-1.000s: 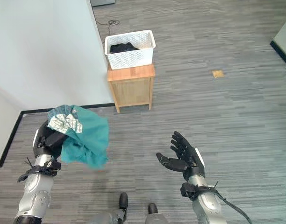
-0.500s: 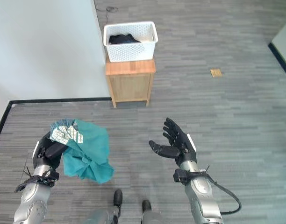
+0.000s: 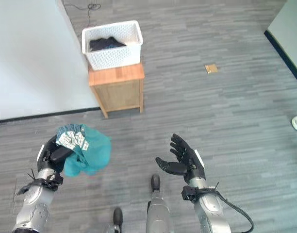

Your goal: Pick up bed clothes into laundry basket.

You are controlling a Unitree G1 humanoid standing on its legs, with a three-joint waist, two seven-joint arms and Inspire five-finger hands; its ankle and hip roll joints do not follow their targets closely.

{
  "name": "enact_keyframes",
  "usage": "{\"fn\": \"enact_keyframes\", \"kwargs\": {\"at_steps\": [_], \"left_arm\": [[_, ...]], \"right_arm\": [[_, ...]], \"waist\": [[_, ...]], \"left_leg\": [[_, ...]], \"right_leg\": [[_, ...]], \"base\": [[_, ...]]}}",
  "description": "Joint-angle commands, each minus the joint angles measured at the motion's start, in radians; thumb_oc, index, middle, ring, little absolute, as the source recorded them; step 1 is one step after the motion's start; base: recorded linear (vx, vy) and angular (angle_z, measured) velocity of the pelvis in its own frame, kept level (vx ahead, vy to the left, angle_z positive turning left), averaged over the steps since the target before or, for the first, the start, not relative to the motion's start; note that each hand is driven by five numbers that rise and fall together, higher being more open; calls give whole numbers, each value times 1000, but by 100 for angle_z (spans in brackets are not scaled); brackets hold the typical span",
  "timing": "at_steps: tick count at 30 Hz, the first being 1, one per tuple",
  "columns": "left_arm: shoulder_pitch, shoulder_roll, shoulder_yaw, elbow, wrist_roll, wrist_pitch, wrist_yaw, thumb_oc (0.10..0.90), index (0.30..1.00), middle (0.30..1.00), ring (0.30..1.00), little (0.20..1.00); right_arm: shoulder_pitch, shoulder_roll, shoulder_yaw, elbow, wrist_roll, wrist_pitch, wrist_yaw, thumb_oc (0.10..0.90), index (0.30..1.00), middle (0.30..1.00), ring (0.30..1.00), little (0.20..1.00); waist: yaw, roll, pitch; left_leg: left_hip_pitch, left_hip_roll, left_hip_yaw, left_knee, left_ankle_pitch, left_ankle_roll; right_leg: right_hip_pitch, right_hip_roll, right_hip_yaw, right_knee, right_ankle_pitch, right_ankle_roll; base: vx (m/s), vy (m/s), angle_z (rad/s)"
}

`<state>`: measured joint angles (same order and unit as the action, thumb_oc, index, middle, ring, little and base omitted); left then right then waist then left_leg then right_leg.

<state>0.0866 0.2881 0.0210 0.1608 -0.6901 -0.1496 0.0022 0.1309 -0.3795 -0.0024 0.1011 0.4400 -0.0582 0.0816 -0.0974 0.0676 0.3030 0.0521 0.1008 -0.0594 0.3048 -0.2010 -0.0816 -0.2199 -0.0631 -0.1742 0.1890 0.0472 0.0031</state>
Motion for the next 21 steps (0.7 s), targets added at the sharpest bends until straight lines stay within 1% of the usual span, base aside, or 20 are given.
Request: {"fn": "enact_keyframes", "kwargs": {"at_steps": [1,2,3,5,6,7,8,9,10,11,12,13,14,15,16,17,18,19,20,21], "left_arm": [[-92,87,36,-191,-42,-89,-55,400,300,300,300,300],[-93,87,36,-191,-41,-88,-54,400,300,300,300,300],[-134,90,5,-202,-46,-96,-28,400,300,300,300,300],[-158,85,-12,-198,-53,-103,-24,400,300,300,300,300],[-159,85,-13,-197,-53,-103,-24,400,300,300,300,300],[-155,83,-11,-197,-51,-107,-23,400,300,300,300,300],[-143,82,-8,-198,-46,-110,-26,400,300,300,300,300],[-108,79,15,-207,-29,-115,-31,400,300,300,300,300],[-100,78,25,-214,-26,-117,-36,400,300,300,300,300],[-96,82,34,-221,-21,-119,-36,400,300,300,300,300],[-96,82,34,-221,-21,-118,-36,400,300,300,300,300],[-87,109,66,-234,-10,-120,-35,400,300,300,300,300],[-92,125,85,-240,2,-120,-29,400,300,300,300,300],[-92,125,85,-241,2,-120,-29,400,300,300,300,300],[-109,151,102,-243,14,-120,-23,400,300,300,300,300],[-144,208,137,-250,34,-124,-9,400,300,300,300,300],[-161,226,144,-244,38,-133,1,400,300,300,300,300],[-163,226,144,-243,38,-134,1,400,300,300,300,300],[-186,249,148,-243,45,-143,8,400,300,300,300,300],[-203,260,146,-236,48,-143,13,400,300,300,300,300]], "right_arm": [[-139,-61,-14,-139,55,-124,-35,800,900,900,900,900],[-140,-60,-14,-139,55,-124,-35,800,900,900,900,900],[-206,-65,-1,-145,74,-142,-100,800,900,900,900,900],[-213,-57,4,-160,100,-145,-89,800,900,900,900,900],[-213,-57,3,-161,100,-144,-89,800,900,900,900,900],[-209,-56,5,-165,95,-145,-77,800,900,900,900,900],[-201,-57,9,-163,81,-142,-74,800,900,900,900,900],[-199,-57,30,-152,52,-134,-58,800,900,900,900,900],[-199,-56,30,-145,48,-130,-56,800,900,900,900,900],[-196,-54,29,-139,47,-128,-51,800,900,900,900,900],[-196,-53,30,-139,47,-128,-51,800,900,900,900,900],[-186,-48,37,-116,41,-106,-26,800,900,900,900,900],[-172,-38,42,-107,29,-100,-12,800,900,900,900,900],[-172,-37,42,-108,29,-100,-12,800,900,900,900,900],[-155,-40,49,-78,3,-93,0,800,900,900,900,900],[-99,-29,42,-67,-16,-61,32,800,900,900,900,900],[-80,-28,35,-68,-10,-53,53,800,900,900,900,900],[-80,-29,34,-70,-10,-52,54,800,900,900,900,900],[-55,-24,30,-59,-9,-49,59,800,900,900,900,900],[-32,-18,18,-60,-9,-40,68,800,900,900,900,900]], "waist": [[36,-55,-70],[35,-58,-70],[90,-65,-29],[109,-55,-27],[109,-58,-29],[125,-51,-35],[145,-43,-42],[198,-22,-68],[206,-16,-79],[210,-17,-85],[213,-19,-84],[229,-28,-110],[233,-44,-122],[234,-42,-124],[240,-53,-134],[225,-63,-131],[203,-49,-118],[204,-51,-118],[169,-32,-104],[145,-22,-98]], "left_leg": [[-21,105,87,403,358,-15],[-24,102,86,404,361,-14],[-210,72,120,453,293,-11],[-286,18,129,309,253,-8],[-285,14,131,302,259,-6],[-305,-19,146,196,251,2],[-310,-55,140,93,255,11],[-303,-131,83,-148,319,25],[-308,-140,98,-183,344,22],[-305,-149,129,-196,355,24],[-302,-149,133,-197,354,24],[-288,-147,158,-185,316,52],[-255,-158,154,-174,284,76],[-257,-156,155,-176,287,76],[-231,-160,163,-189,273,90],[-174,-157,187,-211,239,129],[-147,-138,186,-217,231,133],[-149,-140,188,-217,232,134],[-113,-121,193,-226,220,133],[-85,-116,177,-234,211,133]], "right_leg": [[133,-12,16,-105,-90,25],[132,-14,16,-108,-87,25],[249,-14,18,-159,-121,19],[298,-11,14,-168,-142,30],[296,-15,14,-169,-140,31],[316,-7,16,-176,-151,35],[333,7,26,-177,-163,37],[393,62,60,-198,-189,36],[421,80,70,-206,-198,33],[442,86,75,-211,-208,30],[444,84,77,-212,-209,31],[458,84,88,-191,-242,30],[465,67,87,-152,-264,40],[461,69,88,-152,-261,40],[449,59,91,-73,-259,64],[344,23,87,230,-136,167],[288,19,84,326,-97,194],[280,16,86,340,-102,196],[214,-5,74,418,-91,202],[173,-6,80,448,-110,190]], "base": [[476,-592,13],[658,-691,-13],[456,-316,13],[461,-195,41],[345,-52,28],[338,-39,-6],[762,-93,-22],[741,-95,-35],[727,-117,-57],[310,-63,-67],[413,-55,-88],[445,-8,-73],[431,-7,-78],[320,38,-59],[350,78,-83],[419,97,-78],[255,80,-64],[128,66,-30],[146,71,-15],[341,57,-9]]}}
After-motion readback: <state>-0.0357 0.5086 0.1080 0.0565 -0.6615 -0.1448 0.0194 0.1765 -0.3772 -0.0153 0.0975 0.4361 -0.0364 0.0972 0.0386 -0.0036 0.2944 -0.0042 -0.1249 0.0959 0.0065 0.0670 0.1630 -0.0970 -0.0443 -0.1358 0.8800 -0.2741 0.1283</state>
